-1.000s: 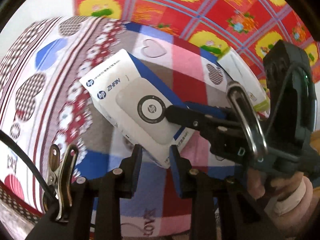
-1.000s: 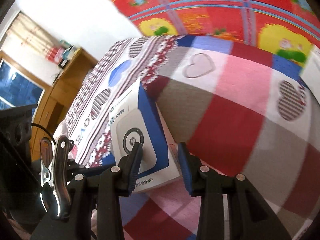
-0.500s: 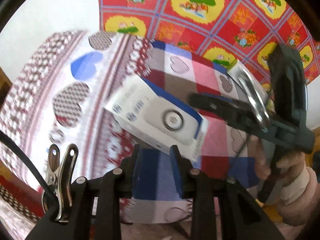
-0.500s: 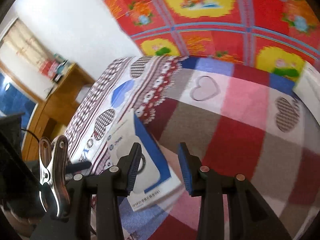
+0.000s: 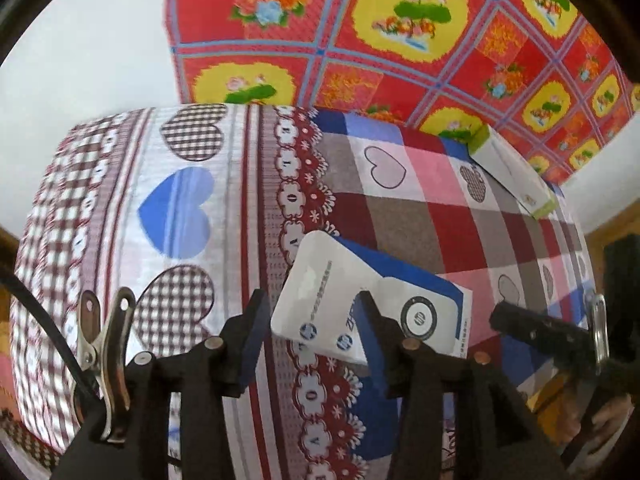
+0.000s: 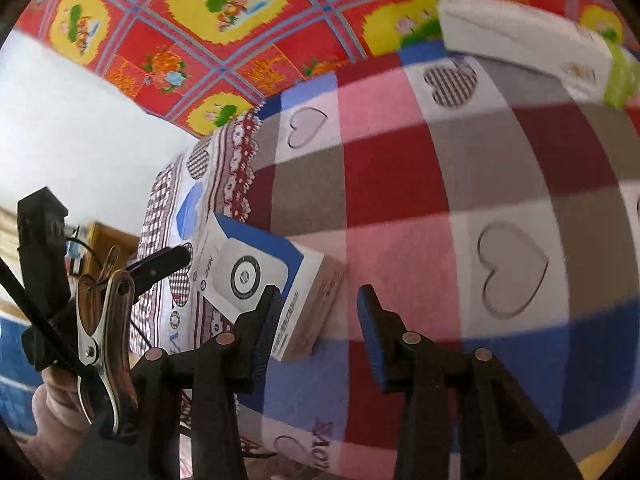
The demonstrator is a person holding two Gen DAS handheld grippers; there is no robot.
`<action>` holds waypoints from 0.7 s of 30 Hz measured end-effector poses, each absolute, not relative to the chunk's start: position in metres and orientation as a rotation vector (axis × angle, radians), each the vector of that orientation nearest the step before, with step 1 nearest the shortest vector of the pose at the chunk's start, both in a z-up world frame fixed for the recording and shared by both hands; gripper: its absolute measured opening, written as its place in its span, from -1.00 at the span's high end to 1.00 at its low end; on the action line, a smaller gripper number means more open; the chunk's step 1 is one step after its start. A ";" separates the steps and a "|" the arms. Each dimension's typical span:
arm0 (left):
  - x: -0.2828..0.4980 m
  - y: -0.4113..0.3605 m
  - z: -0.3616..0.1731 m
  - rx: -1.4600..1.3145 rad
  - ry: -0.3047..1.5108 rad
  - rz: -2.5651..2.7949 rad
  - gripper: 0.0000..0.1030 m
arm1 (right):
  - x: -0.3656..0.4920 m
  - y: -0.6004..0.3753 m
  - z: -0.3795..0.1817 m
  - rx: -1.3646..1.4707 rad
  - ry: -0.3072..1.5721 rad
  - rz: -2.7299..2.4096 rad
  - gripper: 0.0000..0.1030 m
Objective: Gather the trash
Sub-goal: 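Lower the left gripper onto the white HP ZHAN box and close on it, then carry the HP box in the left gripper over the red bucket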
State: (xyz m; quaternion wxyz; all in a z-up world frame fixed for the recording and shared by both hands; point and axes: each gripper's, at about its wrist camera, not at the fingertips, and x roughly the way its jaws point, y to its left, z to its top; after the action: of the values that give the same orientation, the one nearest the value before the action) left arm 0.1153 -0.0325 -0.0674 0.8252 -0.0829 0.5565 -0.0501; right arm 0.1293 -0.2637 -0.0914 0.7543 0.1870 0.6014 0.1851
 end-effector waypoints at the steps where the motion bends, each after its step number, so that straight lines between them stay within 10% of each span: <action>1: 0.118 -0.033 -0.070 -0.167 1.188 -0.114 0.09 | 0.128 -0.262 -0.092 0.420 1.317 0.394 0.20; 21: 0.110 -0.037 -0.098 -0.232 1.258 -0.389 -0.06 | 0.120 -0.215 -0.099 0.295 1.271 0.302 -0.09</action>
State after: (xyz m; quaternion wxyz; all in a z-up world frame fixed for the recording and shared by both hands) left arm 0.1101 -0.0367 -0.0982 0.7848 -0.1078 0.5832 -0.1802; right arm 0.1200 -0.2151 -0.0988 0.7840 0.1365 0.5891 0.1402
